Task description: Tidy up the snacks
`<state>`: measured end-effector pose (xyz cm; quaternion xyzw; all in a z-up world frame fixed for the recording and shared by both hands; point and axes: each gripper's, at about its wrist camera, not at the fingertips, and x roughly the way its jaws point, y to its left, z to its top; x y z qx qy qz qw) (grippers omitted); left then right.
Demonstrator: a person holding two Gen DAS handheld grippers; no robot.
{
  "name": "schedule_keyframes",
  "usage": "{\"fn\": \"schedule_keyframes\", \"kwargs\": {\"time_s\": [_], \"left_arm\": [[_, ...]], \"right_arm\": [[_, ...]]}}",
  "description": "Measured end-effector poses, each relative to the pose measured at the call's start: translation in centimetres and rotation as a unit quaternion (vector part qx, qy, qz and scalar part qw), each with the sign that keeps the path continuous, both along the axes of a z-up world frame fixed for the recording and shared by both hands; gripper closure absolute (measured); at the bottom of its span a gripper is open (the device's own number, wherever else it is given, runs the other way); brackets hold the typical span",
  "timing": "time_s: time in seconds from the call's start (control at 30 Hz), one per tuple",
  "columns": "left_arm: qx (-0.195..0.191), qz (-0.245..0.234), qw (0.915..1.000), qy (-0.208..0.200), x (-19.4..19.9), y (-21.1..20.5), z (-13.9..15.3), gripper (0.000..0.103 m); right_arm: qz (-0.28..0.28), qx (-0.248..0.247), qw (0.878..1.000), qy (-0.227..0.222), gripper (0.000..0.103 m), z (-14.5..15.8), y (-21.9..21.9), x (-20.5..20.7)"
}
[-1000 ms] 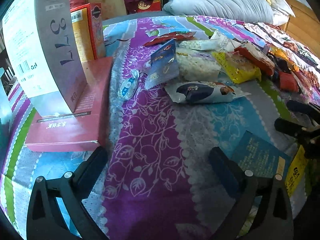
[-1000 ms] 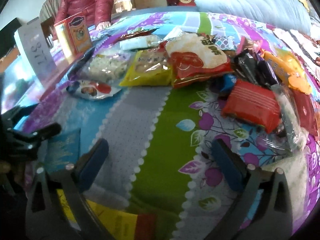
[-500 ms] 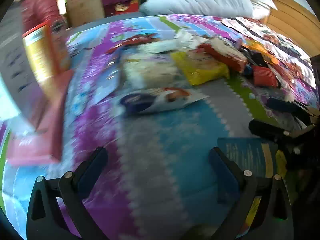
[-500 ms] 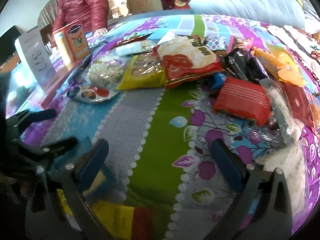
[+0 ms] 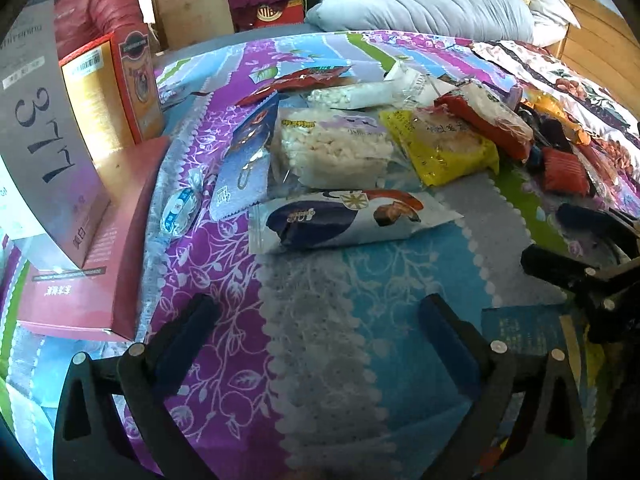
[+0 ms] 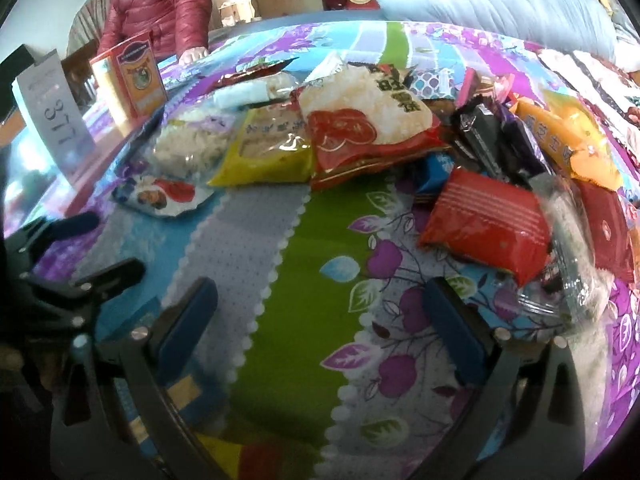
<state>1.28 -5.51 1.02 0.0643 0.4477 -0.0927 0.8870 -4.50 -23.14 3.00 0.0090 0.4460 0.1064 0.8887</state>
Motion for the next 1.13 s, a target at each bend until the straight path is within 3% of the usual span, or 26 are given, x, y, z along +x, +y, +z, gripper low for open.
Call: {"fn": "schedule_keyframes", "kwargs": {"time_s": [0.13, 1.13], "left_arm": [[-0.001, 0.001, 1.0, 0.0, -0.1, 0.13, -0.02, 0.0], [-0.002, 0.001, 1.0, -0.001, 0.15, -0.05, -0.23, 0.0]], "right_arm": [[0.001, -0.018, 1.0, 0.001, 0.0, -0.15, 0.47, 0.02], [0.0, -0.026, 1.0, 0.0, 0.0, -0.27, 0.69, 0.01]]}}
